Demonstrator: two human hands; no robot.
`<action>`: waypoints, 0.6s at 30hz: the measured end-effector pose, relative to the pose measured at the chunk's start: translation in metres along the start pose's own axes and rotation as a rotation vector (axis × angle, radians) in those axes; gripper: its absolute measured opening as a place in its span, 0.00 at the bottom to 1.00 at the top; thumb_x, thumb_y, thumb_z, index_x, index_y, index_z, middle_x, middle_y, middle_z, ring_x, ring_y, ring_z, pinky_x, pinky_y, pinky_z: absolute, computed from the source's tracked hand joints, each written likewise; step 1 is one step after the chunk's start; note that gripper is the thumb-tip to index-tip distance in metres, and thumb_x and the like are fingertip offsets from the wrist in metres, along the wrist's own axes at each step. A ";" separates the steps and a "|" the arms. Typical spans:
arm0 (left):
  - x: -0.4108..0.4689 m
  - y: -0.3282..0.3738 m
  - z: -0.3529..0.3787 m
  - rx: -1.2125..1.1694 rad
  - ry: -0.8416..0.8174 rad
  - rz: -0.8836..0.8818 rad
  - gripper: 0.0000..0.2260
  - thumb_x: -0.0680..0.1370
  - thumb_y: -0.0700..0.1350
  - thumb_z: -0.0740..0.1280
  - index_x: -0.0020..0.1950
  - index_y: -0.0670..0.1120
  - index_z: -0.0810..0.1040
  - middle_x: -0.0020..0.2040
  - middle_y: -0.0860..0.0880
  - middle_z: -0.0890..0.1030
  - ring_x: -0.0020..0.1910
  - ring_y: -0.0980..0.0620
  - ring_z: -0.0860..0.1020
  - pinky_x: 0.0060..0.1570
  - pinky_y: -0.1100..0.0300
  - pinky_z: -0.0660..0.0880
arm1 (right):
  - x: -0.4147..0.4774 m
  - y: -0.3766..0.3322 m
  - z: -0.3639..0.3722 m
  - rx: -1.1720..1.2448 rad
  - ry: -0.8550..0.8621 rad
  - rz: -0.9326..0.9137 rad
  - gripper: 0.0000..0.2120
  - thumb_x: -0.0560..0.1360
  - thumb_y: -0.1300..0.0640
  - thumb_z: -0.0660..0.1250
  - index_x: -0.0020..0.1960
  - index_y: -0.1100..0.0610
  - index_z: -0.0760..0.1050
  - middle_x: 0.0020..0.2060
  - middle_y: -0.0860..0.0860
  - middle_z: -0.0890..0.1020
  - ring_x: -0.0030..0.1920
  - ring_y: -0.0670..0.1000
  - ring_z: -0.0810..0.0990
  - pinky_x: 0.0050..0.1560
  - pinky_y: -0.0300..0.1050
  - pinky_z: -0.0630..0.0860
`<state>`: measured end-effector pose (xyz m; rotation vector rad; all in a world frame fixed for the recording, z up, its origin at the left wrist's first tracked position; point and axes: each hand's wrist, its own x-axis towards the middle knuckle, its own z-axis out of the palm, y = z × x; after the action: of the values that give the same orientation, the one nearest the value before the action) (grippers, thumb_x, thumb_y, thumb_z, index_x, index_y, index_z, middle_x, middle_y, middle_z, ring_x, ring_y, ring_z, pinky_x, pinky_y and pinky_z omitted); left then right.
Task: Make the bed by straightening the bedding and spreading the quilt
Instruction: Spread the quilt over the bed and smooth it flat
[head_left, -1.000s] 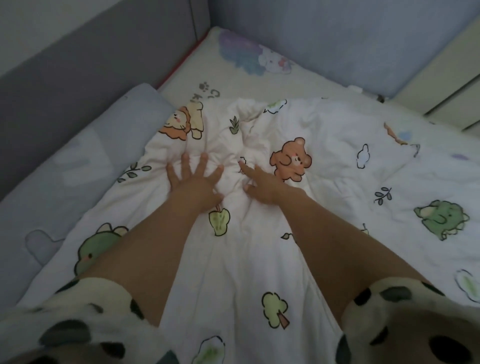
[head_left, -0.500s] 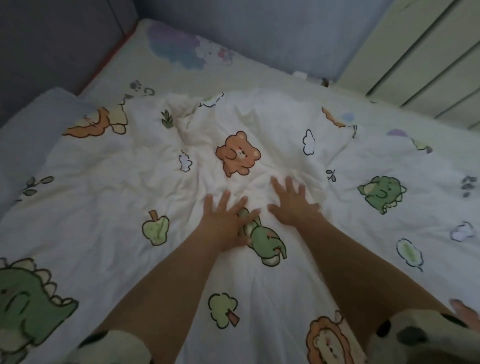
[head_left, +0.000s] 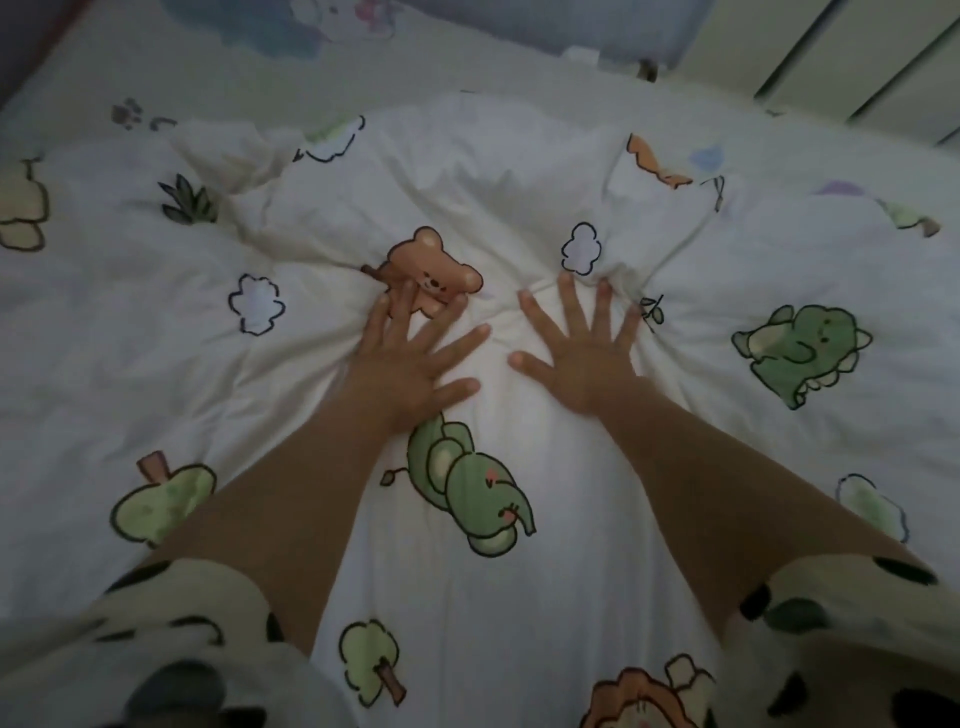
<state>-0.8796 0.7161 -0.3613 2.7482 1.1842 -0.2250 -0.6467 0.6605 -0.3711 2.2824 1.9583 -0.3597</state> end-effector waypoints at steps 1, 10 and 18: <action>0.007 -0.002 0.002 -0.019 -0.012 0.000 0.29 0.72 0.72 0.37 0.71 0.69 0.33 0.74 0.59 0.31 0.74 0.37 0.32 0.71 0.40 0.32 | 0.002 0.003 0.006 -0.022 0.060 -0.013 0.35 0.71 0.25 0.40 0.74 0.33 0.36 0.77 0.49 0.37 0.75 0.65 0.36 0.67 0.72 0.32; 0.014 0.000 -0.006 -0.075 -0.244 -0.001 0.32 0.65 0.76 0.29 0.68 0.71 0.29 0.71 0.60 0.25 0.74 0.36 0.33 0.68 0.39 0.32 | -0.002 0.006 0.006 -0.016 0.007 -0.051 0.36 0.71 0.25 0.40 0.76 0.36 0.39 0.77 0.51 0.36 0.75 0.65 0.35 0.66 0.73 0.32; 0.022 -0.002 -0.018 -0.085 -0.393 -0.011 0.31 0.64 0.76 0.29 0.64 0.71 0.23 0.66 0.59 0.19 0.66 0.45 0.21 0.55 0.48 0.15 | 0.005 0.006 -0.006 -0.003 -0.131 -0.038 0.38 0.69 0.23 0.39 0.75 0.35 0.35 0.76 0.50 0.33 0.74 0.62 0.30 0.62 0.68 0.22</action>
<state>-0.8647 0.7362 -0.3476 2.4690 1.0720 -0.6635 -0.6389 0.6661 -0.3669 2.1619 1.9386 -0.4963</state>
